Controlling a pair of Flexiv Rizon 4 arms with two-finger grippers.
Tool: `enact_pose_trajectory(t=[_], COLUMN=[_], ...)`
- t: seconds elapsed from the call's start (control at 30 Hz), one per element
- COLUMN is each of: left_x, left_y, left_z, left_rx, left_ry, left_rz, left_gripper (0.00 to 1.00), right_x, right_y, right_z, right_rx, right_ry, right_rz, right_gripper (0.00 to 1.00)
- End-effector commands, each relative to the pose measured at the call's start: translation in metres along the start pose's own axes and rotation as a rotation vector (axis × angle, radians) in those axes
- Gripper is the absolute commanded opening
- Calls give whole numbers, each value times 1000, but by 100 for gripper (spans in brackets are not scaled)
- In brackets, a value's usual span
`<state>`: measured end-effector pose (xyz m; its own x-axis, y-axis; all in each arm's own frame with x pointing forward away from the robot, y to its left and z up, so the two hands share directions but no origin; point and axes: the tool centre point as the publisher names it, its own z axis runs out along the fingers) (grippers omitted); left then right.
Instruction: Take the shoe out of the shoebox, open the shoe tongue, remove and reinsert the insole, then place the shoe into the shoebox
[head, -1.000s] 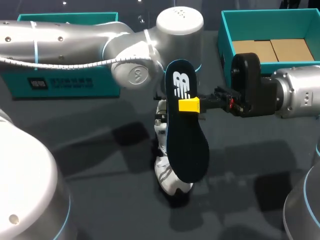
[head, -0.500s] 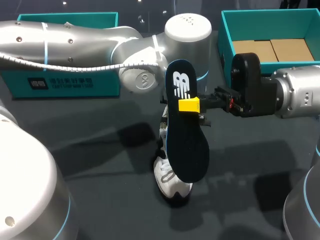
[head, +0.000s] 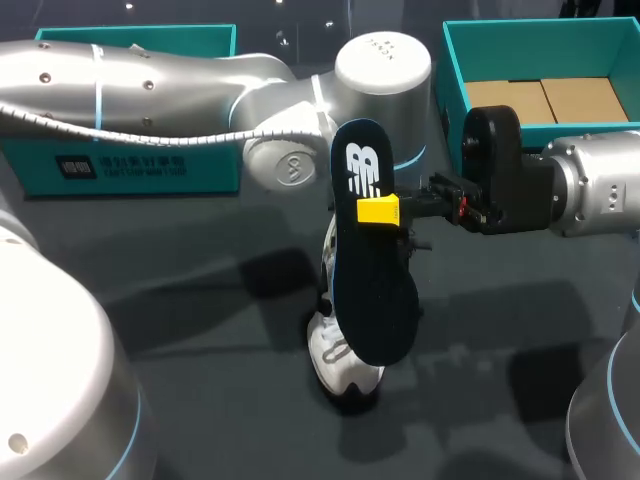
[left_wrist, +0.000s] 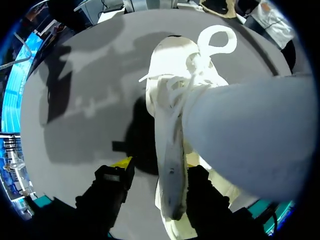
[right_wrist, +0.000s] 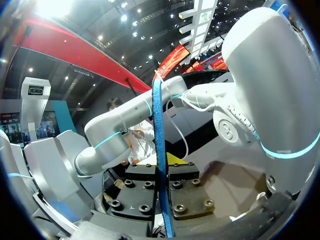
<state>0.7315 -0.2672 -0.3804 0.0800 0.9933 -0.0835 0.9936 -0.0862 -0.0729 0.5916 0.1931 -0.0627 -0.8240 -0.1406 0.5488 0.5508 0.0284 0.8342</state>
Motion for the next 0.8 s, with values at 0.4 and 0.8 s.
enact_pose_trajectory(t=[0.4,0.8], left_x=[24,24], left_y=[8,8], left_z=[-104,-104], left_rx=[-167,-167], left_ry=[-362,-362], left_rz=[-124,-124], left_gripper=[100,100], right_x=[0,0], right_y=[-1,-1], right_z=[2,2], right_rx=[0,0], right_ry=[-3,-3], right_rz=[1,1], right_gripper=[0,0])
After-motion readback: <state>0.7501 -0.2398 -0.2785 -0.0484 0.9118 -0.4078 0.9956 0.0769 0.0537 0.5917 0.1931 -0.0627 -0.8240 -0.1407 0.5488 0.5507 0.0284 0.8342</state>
